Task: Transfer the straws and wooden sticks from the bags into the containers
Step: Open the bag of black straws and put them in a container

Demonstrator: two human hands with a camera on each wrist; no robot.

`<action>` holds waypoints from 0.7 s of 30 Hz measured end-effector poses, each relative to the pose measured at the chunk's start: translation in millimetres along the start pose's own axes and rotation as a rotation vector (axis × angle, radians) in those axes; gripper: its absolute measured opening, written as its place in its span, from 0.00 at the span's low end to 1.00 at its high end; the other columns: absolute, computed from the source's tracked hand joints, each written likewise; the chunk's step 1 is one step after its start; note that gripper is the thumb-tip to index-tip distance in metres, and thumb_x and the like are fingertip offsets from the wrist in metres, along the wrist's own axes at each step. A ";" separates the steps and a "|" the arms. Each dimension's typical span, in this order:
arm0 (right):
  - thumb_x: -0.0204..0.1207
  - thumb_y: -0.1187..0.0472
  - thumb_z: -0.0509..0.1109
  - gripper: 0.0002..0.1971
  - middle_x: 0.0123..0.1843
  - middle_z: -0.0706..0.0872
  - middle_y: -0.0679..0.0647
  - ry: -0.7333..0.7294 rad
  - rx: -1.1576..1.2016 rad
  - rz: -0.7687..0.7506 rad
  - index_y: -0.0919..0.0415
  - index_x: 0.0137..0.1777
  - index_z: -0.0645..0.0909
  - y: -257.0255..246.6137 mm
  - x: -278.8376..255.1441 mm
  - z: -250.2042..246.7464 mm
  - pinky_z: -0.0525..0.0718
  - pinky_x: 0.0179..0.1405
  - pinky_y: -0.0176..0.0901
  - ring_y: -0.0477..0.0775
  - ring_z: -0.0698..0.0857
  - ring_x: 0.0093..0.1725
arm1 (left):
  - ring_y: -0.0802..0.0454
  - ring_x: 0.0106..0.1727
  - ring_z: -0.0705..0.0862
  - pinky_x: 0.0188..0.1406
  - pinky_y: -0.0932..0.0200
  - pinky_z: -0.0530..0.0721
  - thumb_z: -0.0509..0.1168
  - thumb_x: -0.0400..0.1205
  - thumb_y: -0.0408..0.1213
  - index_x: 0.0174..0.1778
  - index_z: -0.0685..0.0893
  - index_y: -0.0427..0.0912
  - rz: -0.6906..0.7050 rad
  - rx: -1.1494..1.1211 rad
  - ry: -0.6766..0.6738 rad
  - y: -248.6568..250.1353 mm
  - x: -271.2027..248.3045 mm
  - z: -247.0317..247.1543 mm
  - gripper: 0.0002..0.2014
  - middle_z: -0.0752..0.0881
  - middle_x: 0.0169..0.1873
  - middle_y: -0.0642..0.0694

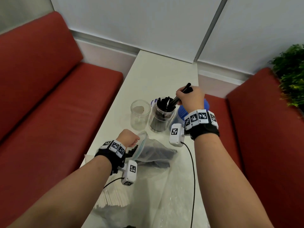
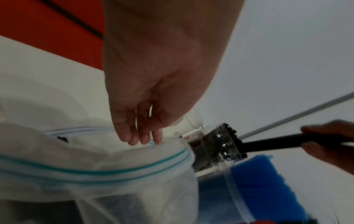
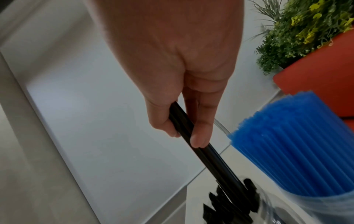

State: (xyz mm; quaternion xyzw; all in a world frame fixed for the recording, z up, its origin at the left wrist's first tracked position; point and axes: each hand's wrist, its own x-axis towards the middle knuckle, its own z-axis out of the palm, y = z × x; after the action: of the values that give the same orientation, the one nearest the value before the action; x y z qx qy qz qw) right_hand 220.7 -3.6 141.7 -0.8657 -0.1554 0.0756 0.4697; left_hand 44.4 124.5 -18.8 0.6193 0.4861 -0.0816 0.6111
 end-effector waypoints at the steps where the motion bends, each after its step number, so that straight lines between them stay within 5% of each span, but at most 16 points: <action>1: 0.76 0.66 0.72 0.07 0.44 0.92 0.66 0.007 -0.020 0.015 0.69 0.47 0.89 4.4 3.3 4.7 0.92 0.52 0.57 0.65 0.93 0.45 | 0.47 0.29 0.77 0.33 0.58 0.80 0.65 0.81 0.25 0.45 0.84 0.31 0.043 0.080 -0.026 -2.3 1.4 0.8 0.02 0.80 0.31 0.39; 6: 0.77 0.64 0.72 0.08 0.47 0.92 0.65 -0.018 -0.089 0.092 0.68 0.50 0.90 26.8 17.1 29.4 0.90 0.56 0.58 0.62 0.92 0.50 | 0.45 0.54 0.85 0.54 0.59 0.79 0.59 0.81 0.26 0.53 0.91 0.39 0.343 0.633 -0.077 -12.0 1.4 5.8 0.15 0.89 0.51 0.43; 10: 0.77 0.60 0.75 0.09 0.48 0.92 0.63 -0.077 -0.131 0.134 0.68 0.49 0.89 42.9 25.8 47.6 0.90 0.55 0.55 0.62 0.91 0.50 | 0.41 0.63 0.82 0.62 0.55 0.76 0.63 0.84 0.34 0.63 0.81 0.35 0.405 0.884 -0.183 -17.0 8.1 12.7 0.12 0.84 0.61 0.39; 15: 0.75 0.53 0.79 0.19 0.50 0.87 0.51 -0.017 -0.127 0.044 0.54 0.65 0.84 54.8 27.6 59.2 0.82 0.47 0.42 0.51 0.86 0.49 | 0.38 0.73 0.73 0.73 0.43 0.73 0.66 0.83 0.42 0.81 0.66 0.44 0.392 1.008 -0.130 -32.3 9.8 15.9 0.30 0.71 0.75 0.41; 18: 0.81 0.58 0.72 0.22 0.64 0.85 0.55 0.064 -0.125 -0.156 0.54 0.74 0.78 53.2 22.5 71.6 0.83 0.61 0.50 0.54 0.83 0.63 | 0.36 0.71 0.74 0.70 0.43 0.73 0.59 0.87 0.41 0.80 0.64 0.41 0.422 1.115 -0.039 -36.4 10.0 19.6 0.25 0.71 0.73 0.37; 21: 0.89 0.61 0.60 0.25 0.83 0.72 0.62 -0.064 -0.302 -0.333 0.63 0.85 0.67 56.9 16.6 87.3 0.66 0.84 0.54 0.62 0.67 0.84 | 0.37 0.70 0.76 0.67 0.46 0.75 0.55 0.88 0.39 0.75 0.69 0.39 0.409 1.226 -0.018 -38.5 13.5 23.0 0.19 0.74 0.71 0.38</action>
State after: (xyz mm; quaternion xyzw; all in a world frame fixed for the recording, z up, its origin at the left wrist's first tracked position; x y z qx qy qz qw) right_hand 223.4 42.0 46.5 -0.8857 -0.3205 0.0000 0.3357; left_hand 35.6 103.5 -59.7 0.9355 0.2183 -0.2316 0.1536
